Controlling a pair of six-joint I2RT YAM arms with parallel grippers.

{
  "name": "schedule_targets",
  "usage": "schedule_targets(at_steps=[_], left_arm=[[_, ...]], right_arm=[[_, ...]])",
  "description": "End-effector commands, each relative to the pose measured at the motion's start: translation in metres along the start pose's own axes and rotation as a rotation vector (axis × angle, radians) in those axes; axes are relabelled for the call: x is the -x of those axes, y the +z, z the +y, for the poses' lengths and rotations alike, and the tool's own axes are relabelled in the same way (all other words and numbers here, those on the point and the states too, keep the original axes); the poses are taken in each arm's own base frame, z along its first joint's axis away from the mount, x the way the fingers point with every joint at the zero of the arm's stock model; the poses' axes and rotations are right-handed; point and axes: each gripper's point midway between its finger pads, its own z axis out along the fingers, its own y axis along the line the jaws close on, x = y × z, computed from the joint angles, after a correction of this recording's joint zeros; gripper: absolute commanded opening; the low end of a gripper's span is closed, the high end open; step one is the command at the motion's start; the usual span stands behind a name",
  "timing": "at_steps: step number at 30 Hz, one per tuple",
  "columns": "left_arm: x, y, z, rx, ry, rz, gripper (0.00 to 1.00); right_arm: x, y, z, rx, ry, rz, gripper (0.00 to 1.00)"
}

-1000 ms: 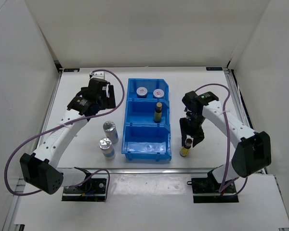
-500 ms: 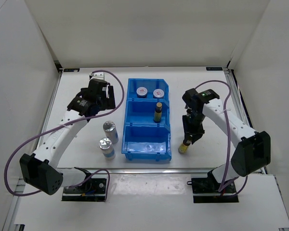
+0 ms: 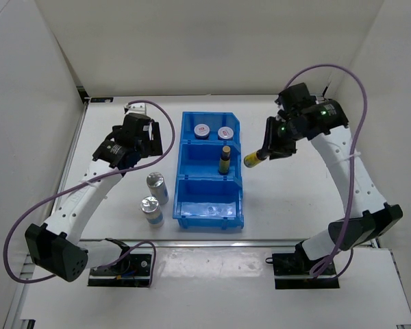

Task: Organize the condiment bottles

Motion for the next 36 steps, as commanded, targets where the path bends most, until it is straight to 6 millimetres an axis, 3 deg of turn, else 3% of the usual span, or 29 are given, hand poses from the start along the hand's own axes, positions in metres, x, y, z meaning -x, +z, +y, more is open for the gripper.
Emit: schedule_targets(at_steps=[1,7,11,15,19,20,26,30,36], left_arm=[[0.009,-0.009,0.006,0.008,-0.024,-0.053,1.00],[0.009,-0.009,0.006,0.008,-0.024,-0.053,1.00],[0.009,-0.008,0.007,0.017,-0.015,-0.055,1.00],[0.009,-0.008,0.008,0.017,-0.015,-0.055,1.00],[0.009,-0.008,0.008,0.017,-0.006,-0.055,1.00],[0.013,-0.010,0.009,0.024,-0.010,-0.066,1.00],[0.012,-0.007,0.009,0.027,0.003,-0.058,1.00],[0.010,-0.005,0.008,0.029,0.007,-0.050,1.00],[0.013,-0.006,0.006,0.018,0.013,-0.055,1.00]], right_arm=[[-0.034,-0.048,-0.019,-0.077,0.018,0.089,0.00],[0.002,-0.063,0.021,0.058,-0.172,-0.003,0.00],[0.014,-0.057,0.044,0.084,-0.257,-0.020,0.00],[0.018,-0.024,0.069,0.056,-0.359,0.027,0.00],[0.004,0.014,0.097,0.000,-0.505,0.087,0.00],[0.002,0.032,0.098,-0.035,-0.536,0.123,0.00],[-0.001,0.088,0.094,-0.138,-0.579,0.227,0.00],[0.010,0.128,0.097,-0.150,-0.623,0.209,0.00],[0.020,0.162,0.094,-0.150,-0.600,0.243,0.00]])
